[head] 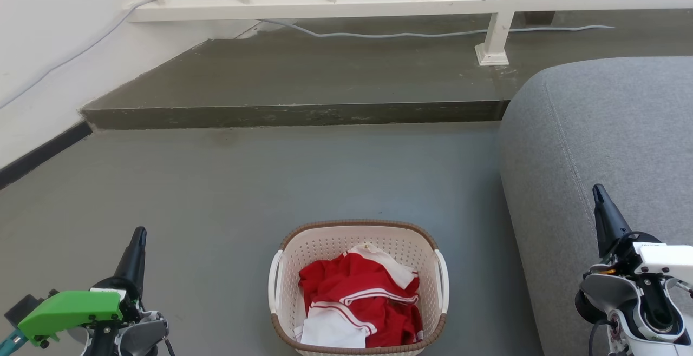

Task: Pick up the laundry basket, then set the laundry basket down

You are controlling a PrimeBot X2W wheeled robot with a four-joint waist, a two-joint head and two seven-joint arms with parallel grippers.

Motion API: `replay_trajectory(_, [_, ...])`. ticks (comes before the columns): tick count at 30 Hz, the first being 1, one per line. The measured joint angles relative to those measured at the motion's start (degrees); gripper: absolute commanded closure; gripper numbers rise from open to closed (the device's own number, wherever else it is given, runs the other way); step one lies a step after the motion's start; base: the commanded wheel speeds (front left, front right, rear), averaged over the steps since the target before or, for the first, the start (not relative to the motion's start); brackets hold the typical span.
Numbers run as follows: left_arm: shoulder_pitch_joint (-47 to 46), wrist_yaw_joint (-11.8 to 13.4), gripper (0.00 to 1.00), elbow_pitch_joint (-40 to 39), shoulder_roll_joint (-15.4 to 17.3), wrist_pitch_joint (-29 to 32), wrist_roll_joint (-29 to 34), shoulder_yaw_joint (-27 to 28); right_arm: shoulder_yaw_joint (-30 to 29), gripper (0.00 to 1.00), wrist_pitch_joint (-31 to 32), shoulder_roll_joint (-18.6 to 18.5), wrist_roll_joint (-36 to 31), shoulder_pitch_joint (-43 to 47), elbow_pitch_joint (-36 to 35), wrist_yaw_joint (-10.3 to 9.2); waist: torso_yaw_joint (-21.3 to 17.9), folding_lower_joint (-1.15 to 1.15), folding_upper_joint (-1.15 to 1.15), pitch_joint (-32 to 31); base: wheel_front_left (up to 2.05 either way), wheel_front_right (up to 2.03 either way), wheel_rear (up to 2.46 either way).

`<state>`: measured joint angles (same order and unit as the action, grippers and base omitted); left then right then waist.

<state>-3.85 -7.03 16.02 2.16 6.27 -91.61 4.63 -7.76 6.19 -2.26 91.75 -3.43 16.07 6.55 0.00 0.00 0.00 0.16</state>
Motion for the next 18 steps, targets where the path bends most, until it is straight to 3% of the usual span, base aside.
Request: replay_trajectory(18, [0.0, 0.0, 1.00, -0.1, 0.0, 0.0, 0.0, 0.0, 0.0, 1.00, 0.0, 0.0, 0.0, 0.0, 0.0, 0.01, 0.0, 0.00, 0.00, 0.0, 0.00, 0.00, 0.00])
